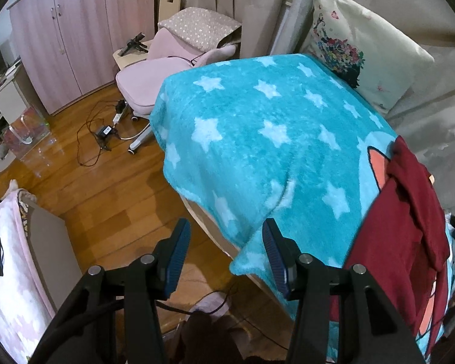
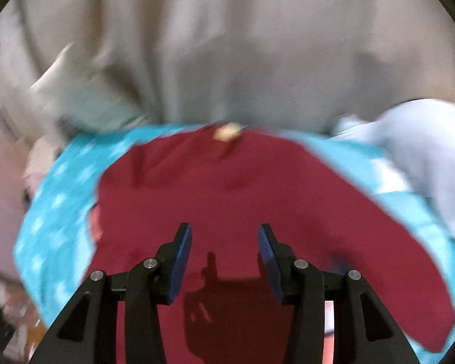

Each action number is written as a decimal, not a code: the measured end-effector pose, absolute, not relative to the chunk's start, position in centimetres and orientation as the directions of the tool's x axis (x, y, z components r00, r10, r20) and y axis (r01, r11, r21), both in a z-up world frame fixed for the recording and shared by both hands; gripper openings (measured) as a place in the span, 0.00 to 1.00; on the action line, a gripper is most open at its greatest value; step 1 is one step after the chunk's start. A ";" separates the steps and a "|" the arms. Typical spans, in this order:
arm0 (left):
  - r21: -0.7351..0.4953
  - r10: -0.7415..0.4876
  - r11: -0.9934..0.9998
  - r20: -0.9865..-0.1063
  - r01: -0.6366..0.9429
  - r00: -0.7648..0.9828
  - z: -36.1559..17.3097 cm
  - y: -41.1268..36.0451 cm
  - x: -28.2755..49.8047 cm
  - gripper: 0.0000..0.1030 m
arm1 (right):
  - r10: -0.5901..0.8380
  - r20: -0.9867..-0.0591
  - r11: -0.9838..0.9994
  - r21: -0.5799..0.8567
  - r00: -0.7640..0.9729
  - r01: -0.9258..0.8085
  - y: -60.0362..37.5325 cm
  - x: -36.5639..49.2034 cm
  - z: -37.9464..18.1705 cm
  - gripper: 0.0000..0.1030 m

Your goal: Fold small clothes

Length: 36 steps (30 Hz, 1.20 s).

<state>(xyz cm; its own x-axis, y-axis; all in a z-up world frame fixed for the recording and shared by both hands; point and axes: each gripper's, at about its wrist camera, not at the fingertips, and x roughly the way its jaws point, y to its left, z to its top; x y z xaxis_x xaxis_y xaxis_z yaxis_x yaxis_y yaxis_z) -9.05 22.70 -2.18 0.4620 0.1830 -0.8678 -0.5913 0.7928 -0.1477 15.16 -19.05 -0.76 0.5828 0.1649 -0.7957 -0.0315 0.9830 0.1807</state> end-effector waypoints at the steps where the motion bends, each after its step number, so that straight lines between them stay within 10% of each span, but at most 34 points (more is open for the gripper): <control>1: -0.150 0.184 0.791 -0.867 -0.594 0.464 -2.1 22.6 -9.2 0.47 | 0.220 -0.802 0.975 0.206 0.556 -0.088 -17.3 15.4 -1.7 0.48; 8: -0.165 0.180 0.777 -0.867 -0.608 0.465 -2.3 22.5 -9.6 0.47 | 0.308 -0.898 0.951 0.277 0.314 -0.139 -13.2 16.8 -9.8 0.48; 36: -0.154 0.070 0.882 -0.892 -0.446 0.447 -4.2 21.3 0.0 0.48 | 0.608 -0.793 0.735 0.545 0.036 -0.405 -4.7 9.4 -8.5 0.56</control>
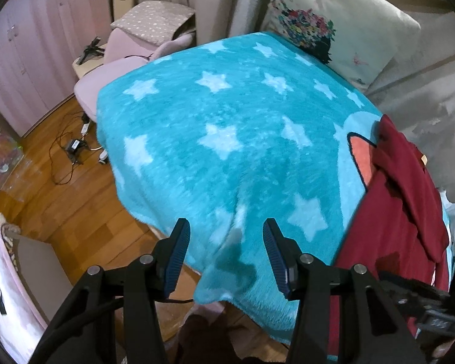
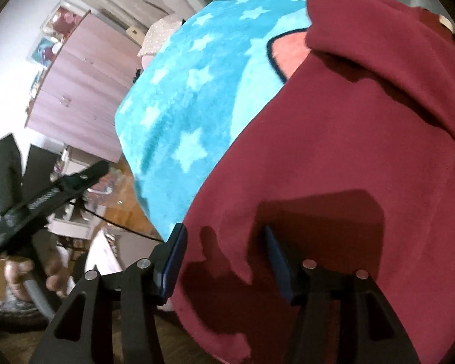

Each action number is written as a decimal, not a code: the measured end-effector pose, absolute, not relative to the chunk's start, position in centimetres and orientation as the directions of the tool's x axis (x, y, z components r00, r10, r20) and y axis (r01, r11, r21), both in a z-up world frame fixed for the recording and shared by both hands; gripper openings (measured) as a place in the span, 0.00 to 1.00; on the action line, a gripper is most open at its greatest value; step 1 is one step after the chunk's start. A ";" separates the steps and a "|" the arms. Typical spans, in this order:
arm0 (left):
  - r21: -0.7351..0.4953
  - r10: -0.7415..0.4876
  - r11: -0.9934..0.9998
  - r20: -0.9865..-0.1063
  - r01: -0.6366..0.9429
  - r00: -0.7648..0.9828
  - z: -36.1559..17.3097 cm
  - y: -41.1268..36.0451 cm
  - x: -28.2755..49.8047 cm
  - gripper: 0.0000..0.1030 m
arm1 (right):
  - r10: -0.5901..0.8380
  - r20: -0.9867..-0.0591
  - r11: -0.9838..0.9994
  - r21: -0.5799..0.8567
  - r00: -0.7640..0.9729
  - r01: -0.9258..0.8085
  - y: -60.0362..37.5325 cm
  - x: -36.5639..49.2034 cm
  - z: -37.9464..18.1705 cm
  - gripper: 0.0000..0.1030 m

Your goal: Fold small clothes

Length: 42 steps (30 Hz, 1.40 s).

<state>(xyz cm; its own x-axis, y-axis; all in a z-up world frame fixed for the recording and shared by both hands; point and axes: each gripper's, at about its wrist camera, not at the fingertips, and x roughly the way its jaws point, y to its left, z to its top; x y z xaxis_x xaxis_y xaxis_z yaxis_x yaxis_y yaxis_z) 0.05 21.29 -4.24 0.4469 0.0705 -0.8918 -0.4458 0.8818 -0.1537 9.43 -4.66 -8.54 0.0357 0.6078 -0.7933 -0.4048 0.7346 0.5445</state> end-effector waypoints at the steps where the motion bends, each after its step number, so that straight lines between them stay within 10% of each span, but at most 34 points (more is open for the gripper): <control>1: -0.155 0.066 0.885 -0.892 -0.440 0.446 -4.4 21.3 0.4 0.48 | 0.617 -0.785 0.734 0.553 0.047 -0.394 -5.1 9.4 -8.1 0.56; 42: -0.197 -0.080 0.952 -0.900 -0.235 0.429 -7.1 20.9 5.2 0.48 | 0.325 -0.840 0.940 0.336 0.434 -0.055 -12.1 22.8 -4.4 0.47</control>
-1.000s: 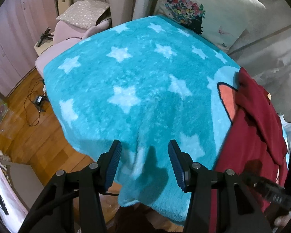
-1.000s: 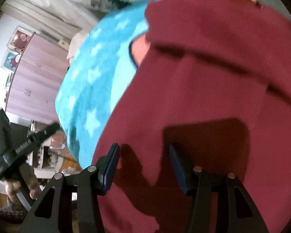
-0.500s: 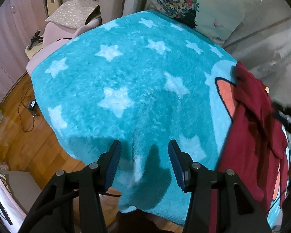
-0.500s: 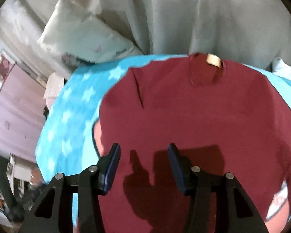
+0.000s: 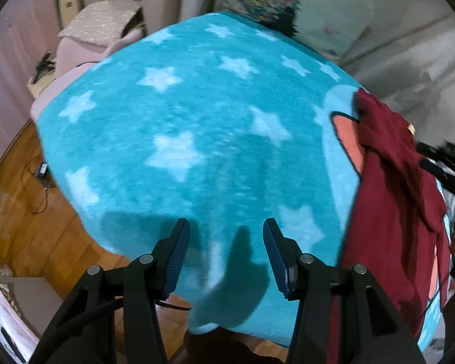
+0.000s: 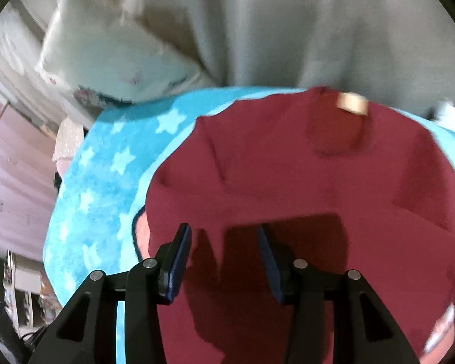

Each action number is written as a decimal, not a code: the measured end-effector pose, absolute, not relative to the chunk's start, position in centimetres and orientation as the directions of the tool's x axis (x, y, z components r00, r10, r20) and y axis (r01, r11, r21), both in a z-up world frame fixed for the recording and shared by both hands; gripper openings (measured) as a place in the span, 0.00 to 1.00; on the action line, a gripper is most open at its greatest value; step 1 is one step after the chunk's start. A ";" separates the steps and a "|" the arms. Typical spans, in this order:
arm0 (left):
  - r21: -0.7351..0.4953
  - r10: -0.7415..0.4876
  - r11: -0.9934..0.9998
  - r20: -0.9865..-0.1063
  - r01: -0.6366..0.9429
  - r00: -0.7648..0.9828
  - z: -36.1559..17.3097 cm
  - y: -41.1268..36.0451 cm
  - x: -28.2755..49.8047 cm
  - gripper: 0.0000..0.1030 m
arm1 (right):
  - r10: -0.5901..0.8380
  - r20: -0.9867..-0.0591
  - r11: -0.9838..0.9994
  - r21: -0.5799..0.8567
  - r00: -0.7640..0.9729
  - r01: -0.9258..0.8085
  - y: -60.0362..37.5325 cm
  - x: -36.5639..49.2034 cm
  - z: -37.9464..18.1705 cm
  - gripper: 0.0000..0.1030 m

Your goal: Fold small clothes

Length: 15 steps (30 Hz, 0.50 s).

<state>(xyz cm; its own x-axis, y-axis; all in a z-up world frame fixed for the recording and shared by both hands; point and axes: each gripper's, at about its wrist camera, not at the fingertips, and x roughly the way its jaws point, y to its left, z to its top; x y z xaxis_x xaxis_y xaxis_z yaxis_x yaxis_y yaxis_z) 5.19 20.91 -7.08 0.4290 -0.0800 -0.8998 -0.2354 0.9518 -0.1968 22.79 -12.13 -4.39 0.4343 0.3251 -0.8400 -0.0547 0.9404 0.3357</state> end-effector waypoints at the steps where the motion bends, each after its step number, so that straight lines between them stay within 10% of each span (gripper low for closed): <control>1: -0.200 -0.093 0.956 -0.898 -0.212 0.430 -7.1 20.1 5.5 0.48 | 0.318 -0.832 0.938 0.346 0.454 -0.024 -13.7 21.4 -3.8 0.47; 15: -0.186 -0.141 0.981 -0.886 -0.060 0.442 -4.9 8.9 4.6 0.54 | -0.124 -0.876 0.475 0.359 0.465 0.803 -49.5 -10.5 -6.7 0.49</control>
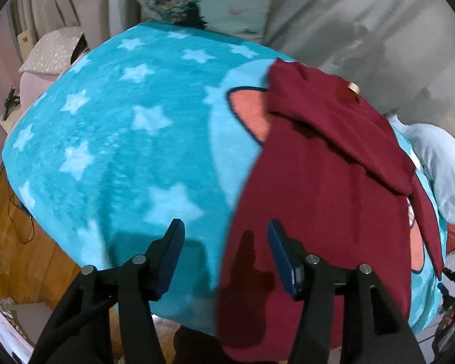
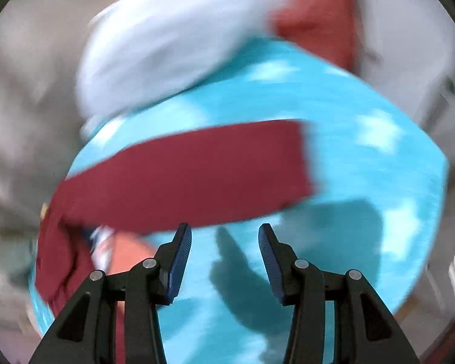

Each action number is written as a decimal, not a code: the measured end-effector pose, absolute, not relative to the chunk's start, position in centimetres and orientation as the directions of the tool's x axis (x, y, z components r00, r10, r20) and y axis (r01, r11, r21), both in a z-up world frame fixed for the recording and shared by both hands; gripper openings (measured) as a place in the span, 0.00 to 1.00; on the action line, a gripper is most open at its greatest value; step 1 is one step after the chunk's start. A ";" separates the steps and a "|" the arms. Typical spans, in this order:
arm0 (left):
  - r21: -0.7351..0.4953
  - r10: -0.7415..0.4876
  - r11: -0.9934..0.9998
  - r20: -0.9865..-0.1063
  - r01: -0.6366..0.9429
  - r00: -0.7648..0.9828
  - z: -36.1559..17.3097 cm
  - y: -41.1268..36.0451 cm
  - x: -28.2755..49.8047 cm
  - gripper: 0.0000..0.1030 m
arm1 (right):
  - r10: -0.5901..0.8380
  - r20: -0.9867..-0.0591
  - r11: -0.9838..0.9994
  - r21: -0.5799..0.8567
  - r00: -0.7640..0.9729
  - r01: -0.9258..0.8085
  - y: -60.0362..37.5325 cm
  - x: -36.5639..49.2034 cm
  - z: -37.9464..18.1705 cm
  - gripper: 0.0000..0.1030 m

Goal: Fold small clothes
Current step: 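Grasp the hem with the right gripper and fold it toward the collar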

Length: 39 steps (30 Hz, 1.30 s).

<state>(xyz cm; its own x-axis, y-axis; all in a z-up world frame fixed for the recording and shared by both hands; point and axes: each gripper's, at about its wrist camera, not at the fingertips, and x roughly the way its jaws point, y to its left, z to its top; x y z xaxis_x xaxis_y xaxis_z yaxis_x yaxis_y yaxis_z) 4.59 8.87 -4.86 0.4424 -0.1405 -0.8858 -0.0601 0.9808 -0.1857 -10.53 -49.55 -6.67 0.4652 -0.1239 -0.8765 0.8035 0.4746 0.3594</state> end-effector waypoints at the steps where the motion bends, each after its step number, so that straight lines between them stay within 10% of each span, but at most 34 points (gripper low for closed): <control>1: -0.185 -0.144 0.981 -0.885 -0.051 0.443 -4.7 8.0 4.3 0.54 | -0.135 -0.872 0.435 0.375 0.471 0.819 -50.9 -11.7 -7.2 0.49; 7: -0.156 -0.145 0.988 -0.870 0.016 0.470 -3.0 3.2 2.5 0.55 | -0.100 -0.841 0.421 0.448 0.532 0.789 -55.1 -10.2 -9.8 0.52; 11: -0.143 -0.132 0.990 -0.862 0.014 0.490 -2.4 2.1 1.9 0.56 | -0.088 -0.849 0.487 0.420 0.521 0.766 -55.5 -8.2 -9.5 0.08; 27: -0.195 -0.086 0.968 -0.851 -0.160 0.518 -2.7 9.4 2.7 0.56 | 0.106 -0.680 0.872 0.415 0.726 0.261 -39.5 7.5 6.8 0.07; 39: -0.187 0.057 0.884 -0.866 -0.428 0.497 -3.5 22.5 -0.7 0.56 | 0.286 -0.849 0.955 0.215 0.445 -0.203 -10.3 22.1 -2.7 0.07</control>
<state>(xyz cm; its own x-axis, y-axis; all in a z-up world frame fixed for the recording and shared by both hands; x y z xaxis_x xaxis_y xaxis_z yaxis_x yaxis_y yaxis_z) -0.73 22.46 -3.53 0.4971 0.0574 -0.8658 -0.4283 0.8840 -0.1873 22.11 -10.34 -2.69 0.4445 0.2859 -0.8489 -0.2029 0.9552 0.2155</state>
